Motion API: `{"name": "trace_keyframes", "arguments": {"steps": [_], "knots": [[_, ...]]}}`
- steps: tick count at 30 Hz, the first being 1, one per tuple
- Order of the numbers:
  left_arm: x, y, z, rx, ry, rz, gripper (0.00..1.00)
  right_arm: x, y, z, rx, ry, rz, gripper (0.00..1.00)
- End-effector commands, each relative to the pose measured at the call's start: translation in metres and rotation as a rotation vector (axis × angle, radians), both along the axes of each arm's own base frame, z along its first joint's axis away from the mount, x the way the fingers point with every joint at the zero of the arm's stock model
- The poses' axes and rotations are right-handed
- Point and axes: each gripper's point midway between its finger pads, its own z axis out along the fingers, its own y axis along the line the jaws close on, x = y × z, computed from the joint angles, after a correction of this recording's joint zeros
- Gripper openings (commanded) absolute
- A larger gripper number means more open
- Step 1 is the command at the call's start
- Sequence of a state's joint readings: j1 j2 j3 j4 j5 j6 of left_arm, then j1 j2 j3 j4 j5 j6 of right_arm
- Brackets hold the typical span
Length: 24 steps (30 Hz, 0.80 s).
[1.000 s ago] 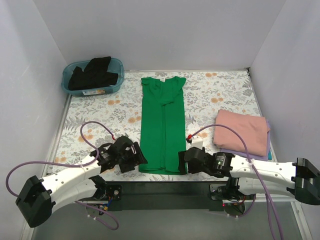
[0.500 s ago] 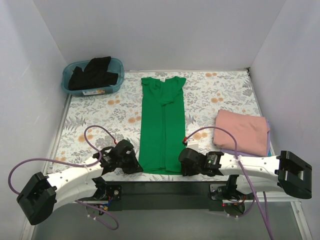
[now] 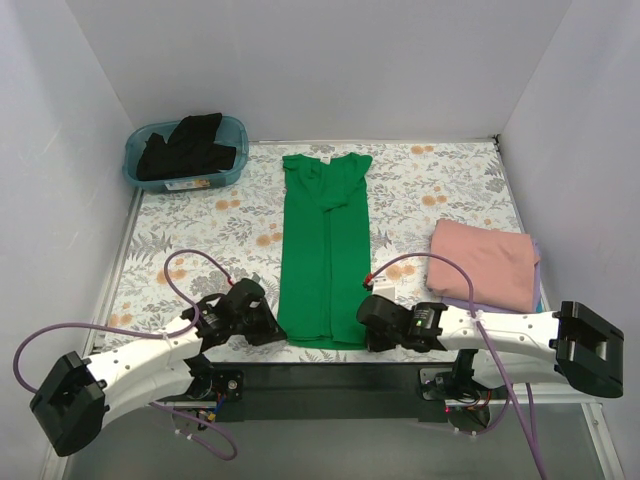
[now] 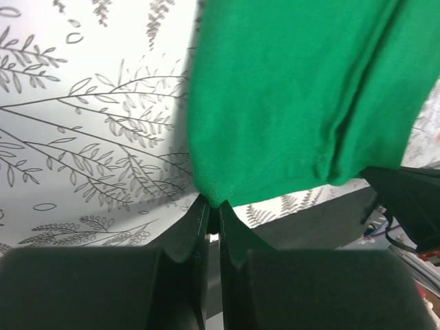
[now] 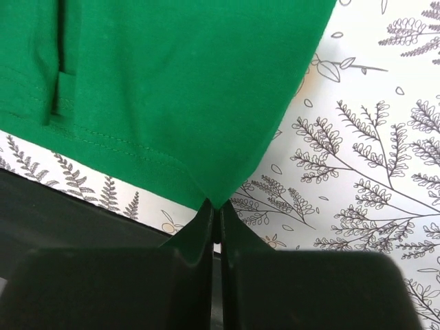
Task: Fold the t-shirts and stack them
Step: Fold the tshirt
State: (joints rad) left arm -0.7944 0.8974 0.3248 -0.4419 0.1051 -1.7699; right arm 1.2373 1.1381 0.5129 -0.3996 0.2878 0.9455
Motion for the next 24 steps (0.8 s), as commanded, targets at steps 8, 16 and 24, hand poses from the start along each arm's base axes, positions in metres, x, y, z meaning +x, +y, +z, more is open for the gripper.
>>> {"name": "trace_keyframes", "arguments": {"steps": [8, 16, 24], "knots": [[0.057, -0.017, 0.05, 0.018, -0.196, 0.068, 0.0, 0.06, 0.016, 0.058, 0.034, -0.194, -0.042, 0.01], [0.117, -0.026, 0.085, 0.096, -0.325, 0.17, 0.0, 0.13, 0.021, 0.089, 0.031, -0.304, -0.081, 0.01], [0.186, -0.025, 0.098, 0.09, -0.343, 0.226, 0.0, 0.199, 0.022, 0.119, 0.061, -0.398, -0.104, 0.01]]}}
